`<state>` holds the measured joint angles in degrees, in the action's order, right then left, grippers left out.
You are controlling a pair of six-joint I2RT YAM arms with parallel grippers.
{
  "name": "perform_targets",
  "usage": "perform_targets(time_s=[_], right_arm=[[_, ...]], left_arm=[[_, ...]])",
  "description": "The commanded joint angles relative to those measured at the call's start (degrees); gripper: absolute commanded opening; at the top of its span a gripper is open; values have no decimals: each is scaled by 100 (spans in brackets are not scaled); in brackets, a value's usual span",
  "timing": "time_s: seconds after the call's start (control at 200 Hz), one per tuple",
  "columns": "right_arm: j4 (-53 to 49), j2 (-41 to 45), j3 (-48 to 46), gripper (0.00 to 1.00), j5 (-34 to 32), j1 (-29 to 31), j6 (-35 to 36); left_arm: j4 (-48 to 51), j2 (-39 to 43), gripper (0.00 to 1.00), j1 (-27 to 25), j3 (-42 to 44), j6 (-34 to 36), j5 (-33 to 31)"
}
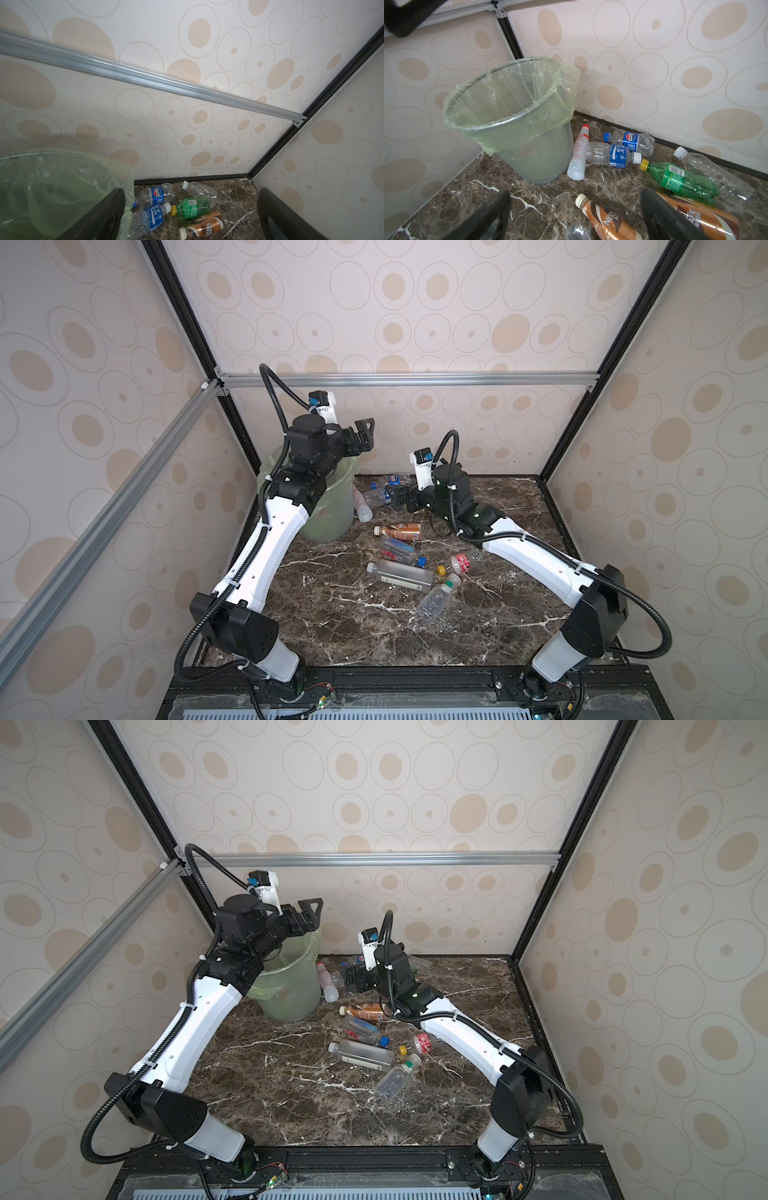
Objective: Throw the plastic bottles in the bin
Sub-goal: 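Open the left gripper to drop the clear bottle into the bin, then reach the right gripper down and grasp the white red-cap bottle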
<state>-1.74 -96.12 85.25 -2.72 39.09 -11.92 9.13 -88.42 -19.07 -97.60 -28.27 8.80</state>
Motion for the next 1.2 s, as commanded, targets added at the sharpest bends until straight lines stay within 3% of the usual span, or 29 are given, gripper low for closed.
perform_targets(time_s=[0.0, 0.205, 0.365, 0.55, 0.68, 1.195], right_arm=[[83, -574, -57, 100, 211, -141, -412], [24, -1636, 628, 100, 549, -381, -1011], [17, -2415, 1230, 100, 821, -380, -1042], [50, -3201, 1863, 97, 1127, -338, -1128], [-23, -3593, 2293, 95, 1242, -230, -1052], [-298, -4649, 3393, 81, 1388, -14, -1161]], left_arm=[[-447, 372, 99, -160, 397, -618, 413], [-459, 594, 99, -272, 902, -795, 421], [-187, 729, 99, -266, 782, -593, 168], [-78, 648, 99, -233, 725, -733, 417], [-268, 586, 99, -200, 805, -951, 791], [-361, 696, 99, 24, 1163, -916, 909]])
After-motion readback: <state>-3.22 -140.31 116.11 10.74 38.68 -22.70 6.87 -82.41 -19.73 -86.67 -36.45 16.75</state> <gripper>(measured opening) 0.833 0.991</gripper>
